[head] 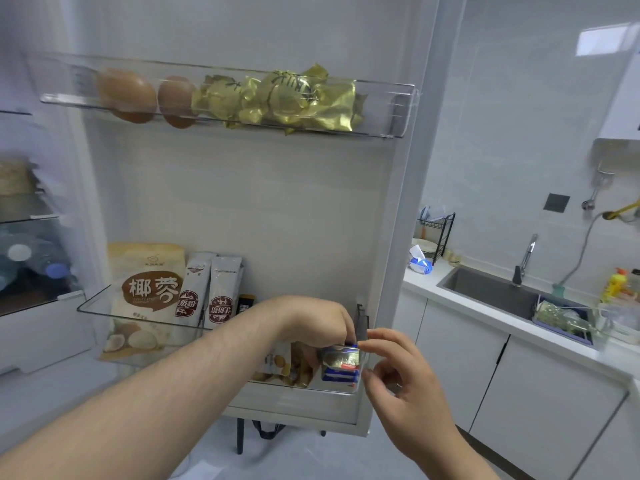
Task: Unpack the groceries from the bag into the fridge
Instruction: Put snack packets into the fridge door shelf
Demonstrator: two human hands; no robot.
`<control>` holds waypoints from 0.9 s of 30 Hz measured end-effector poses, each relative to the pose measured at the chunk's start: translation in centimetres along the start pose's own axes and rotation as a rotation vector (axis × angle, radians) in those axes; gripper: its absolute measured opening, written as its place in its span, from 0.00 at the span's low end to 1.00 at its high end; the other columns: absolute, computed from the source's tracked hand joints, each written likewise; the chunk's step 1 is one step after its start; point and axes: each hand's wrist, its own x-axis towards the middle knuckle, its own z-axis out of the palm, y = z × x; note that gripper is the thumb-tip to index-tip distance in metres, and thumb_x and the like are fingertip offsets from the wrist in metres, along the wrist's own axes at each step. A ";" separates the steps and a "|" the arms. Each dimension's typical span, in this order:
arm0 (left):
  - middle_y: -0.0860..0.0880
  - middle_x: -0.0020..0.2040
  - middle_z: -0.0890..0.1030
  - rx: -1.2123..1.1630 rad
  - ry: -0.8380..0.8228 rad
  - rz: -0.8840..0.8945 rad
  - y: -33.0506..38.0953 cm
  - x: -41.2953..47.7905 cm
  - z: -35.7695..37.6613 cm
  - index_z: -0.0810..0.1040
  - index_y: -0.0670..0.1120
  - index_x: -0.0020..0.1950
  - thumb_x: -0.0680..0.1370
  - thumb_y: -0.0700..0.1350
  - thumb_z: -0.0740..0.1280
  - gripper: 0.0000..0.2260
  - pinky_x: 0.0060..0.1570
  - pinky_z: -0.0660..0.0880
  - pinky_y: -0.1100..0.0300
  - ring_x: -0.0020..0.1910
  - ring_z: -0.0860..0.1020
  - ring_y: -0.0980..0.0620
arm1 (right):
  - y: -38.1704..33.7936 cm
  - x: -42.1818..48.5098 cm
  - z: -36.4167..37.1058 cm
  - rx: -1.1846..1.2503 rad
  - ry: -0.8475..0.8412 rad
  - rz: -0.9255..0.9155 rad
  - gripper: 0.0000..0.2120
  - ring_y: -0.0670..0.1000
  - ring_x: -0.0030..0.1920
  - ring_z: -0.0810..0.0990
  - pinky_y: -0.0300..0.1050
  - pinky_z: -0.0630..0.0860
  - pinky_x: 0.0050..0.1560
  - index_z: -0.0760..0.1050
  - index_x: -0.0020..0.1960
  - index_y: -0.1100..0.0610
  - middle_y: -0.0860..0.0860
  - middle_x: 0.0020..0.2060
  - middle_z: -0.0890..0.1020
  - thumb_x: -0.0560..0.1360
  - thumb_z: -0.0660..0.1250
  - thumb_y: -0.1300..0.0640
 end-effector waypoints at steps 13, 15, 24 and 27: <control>0.46 0.55 0.80 0.076 0.117 0.050 0.2 -0.4 0.3 0.78 0.46 0.62 0.79 0.35 0.57 0.17 0.49 0.80 0.57 0.52 0.80 0.48 | -0.2 0.5 -0.7 -0.044 -0.001 -0.039 0.21 0.48 0.41 0.80 0.36 0.77 0.40 0.80 0.52 0.39 0.34 0.55 0.77 0.74 0.68 0.67; 0.47 0.59 0.80 0.172 0.190 0.085 0.3 -0.9 -0.1 0.78 0.46 0.64 0.77 0.36 0.58 0.18 0.53 0.77 0.57 0.54 0.77 0.51 | -0.3 0.9 -1.1 -0.063 -0.012 -0.060 0.23 0.47 0.44 0.80 0.35 0.77 0.41 0.78 0.53 0.37 0.34 0.54 0.78 0.74 0.68 0.67; 0.54 0.64 0.78 0.263 0.579 0.150 -1.0 -5.4 -0.4 0.76 0.53 0.66 0.81 0.49 0.59 0.14 0.61 0.73 0.56 0.61 0.76 0.55 | -0.4 2.3 -3.0 -0.307 -0.035 -0.158 0.15 0.34 0.59 0.73 0.27 0.72 0.52 0.79 0.60 0.45 0.26 0.52 0.74 0.74 0.64 0.51; 0.59 0.70 0.72 0.229 0.723 0.192 -1.9 -6.4 0.8 0.71 0.55 0.71 0.82 0.53 0.58 0.17 0.64 0.67 0.63 0.67 0.70 0.59 | -0.3 2.7 -3.4 -0.380 -0.053 -0.198 0.17 0.31 0.59 0.70 0.26 0.65 0.58 0.78 0.61 0.46 0.28 0.55 0.72 0.74 0.64 0.50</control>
